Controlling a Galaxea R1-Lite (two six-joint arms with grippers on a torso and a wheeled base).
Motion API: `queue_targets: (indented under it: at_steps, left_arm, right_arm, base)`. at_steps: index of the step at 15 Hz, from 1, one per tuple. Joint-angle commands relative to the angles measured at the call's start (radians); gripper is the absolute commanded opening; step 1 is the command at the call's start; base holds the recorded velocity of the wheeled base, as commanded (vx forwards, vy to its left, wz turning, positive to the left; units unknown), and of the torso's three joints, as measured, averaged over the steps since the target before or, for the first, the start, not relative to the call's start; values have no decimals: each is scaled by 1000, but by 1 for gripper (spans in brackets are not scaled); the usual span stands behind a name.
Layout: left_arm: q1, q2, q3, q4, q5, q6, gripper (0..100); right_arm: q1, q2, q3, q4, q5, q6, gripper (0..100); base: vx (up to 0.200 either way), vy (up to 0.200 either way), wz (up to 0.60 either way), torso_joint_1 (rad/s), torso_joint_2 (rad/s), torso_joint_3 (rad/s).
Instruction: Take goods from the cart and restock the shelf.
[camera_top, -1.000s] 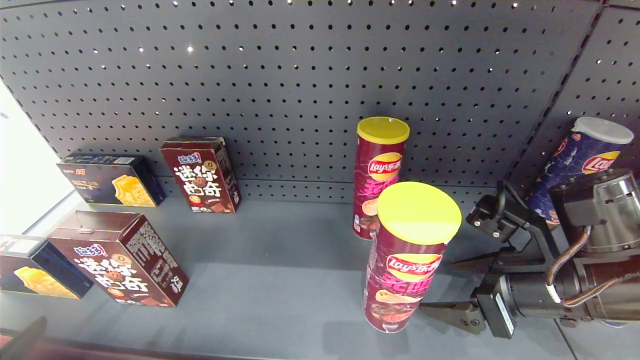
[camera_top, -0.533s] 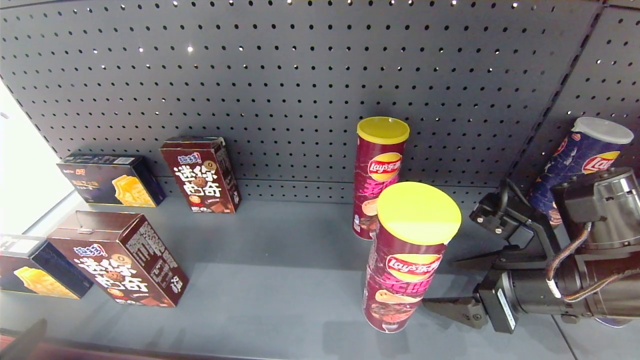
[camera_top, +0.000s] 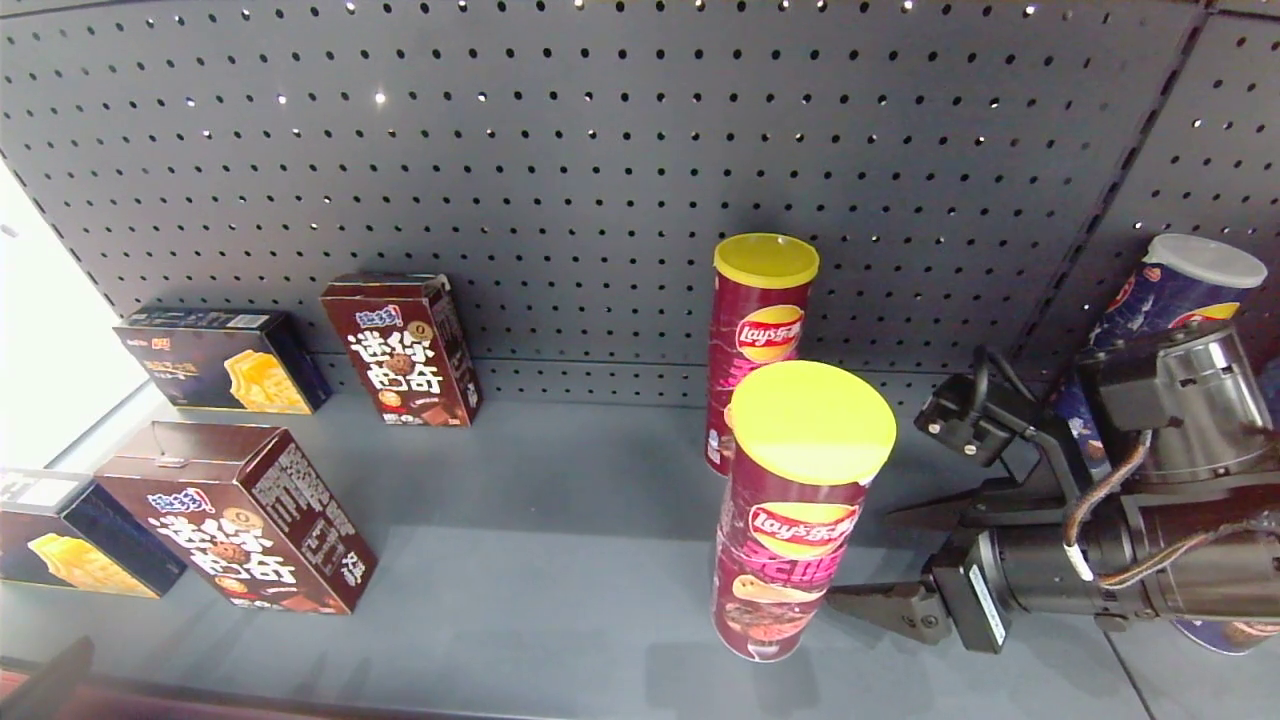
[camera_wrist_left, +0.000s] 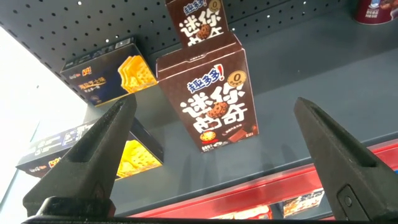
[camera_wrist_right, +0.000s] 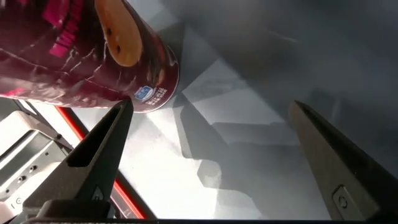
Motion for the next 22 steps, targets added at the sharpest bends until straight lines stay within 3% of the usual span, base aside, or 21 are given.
queue_targets:
  at_steps: [1,7,15,22]
  left_arm:
    - [2,-1,0,-1,1,0,100]
    - [0,-4,2,-1,13,-3,100]
    - [0,-5,11,-1,13,-3,100]
    - [0,-15,12,1,29,-3,100]
  right_arm:
    - [6,19,-8,1,0,-1,100]
    - [0,-22,39,1,-1,2,100]
    - [3,-241,99,2,-34,33,100]
    - [30,-496,266,4,-98,76,100]
  base:
    - [0,0,0,0,0,0]
    - [0,0,0,0,0,0]
    - [0,0,0,0,0,0]
    - [0,0,0,0,0,0]
